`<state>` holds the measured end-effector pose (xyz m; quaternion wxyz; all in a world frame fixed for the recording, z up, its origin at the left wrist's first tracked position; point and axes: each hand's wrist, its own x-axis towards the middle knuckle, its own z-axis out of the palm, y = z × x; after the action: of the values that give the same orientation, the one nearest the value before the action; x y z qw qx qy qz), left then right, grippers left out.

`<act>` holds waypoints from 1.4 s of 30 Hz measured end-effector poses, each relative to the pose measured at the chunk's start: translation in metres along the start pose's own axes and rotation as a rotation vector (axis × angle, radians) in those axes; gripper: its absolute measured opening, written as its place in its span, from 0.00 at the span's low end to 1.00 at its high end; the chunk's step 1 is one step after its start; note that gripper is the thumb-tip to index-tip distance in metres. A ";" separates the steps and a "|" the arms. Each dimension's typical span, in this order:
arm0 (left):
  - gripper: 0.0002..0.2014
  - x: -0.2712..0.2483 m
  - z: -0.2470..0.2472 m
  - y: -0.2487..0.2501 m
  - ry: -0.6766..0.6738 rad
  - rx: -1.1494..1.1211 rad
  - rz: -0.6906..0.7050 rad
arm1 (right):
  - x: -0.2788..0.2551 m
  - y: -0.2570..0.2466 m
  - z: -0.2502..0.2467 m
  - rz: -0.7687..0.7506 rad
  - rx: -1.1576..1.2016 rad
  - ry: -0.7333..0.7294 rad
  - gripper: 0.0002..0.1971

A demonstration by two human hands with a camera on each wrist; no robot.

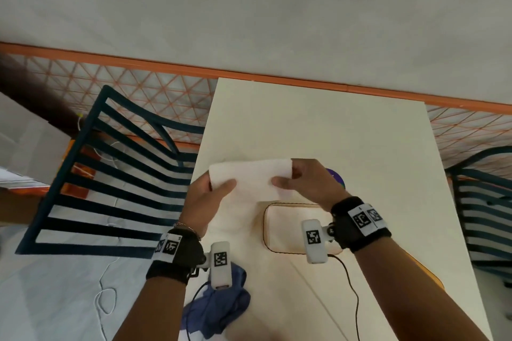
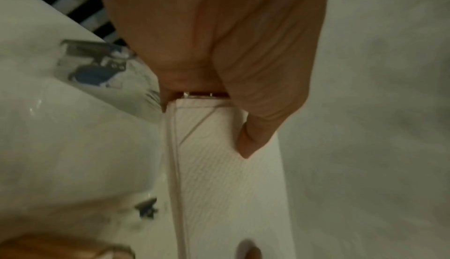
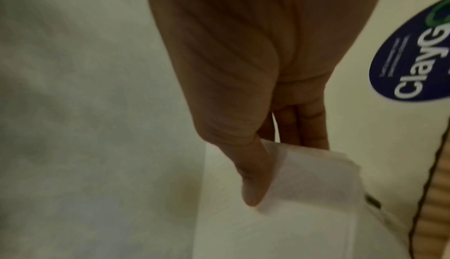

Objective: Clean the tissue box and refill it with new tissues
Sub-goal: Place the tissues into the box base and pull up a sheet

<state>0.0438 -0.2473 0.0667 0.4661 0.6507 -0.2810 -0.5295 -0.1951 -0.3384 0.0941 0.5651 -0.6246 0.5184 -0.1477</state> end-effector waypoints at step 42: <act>0.30 -0.045 0.115 -0.067 -0.328 1.179 0.279 | -0.080 0.104 -0.012 0.145 -0.804 0.026 0.31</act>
<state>-0.0861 -0.2173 0.0250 0.0446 0.6659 -0.6759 -0.3126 -0.2878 -0.2615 0.0401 0.2781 -0.7556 0.5847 0.0991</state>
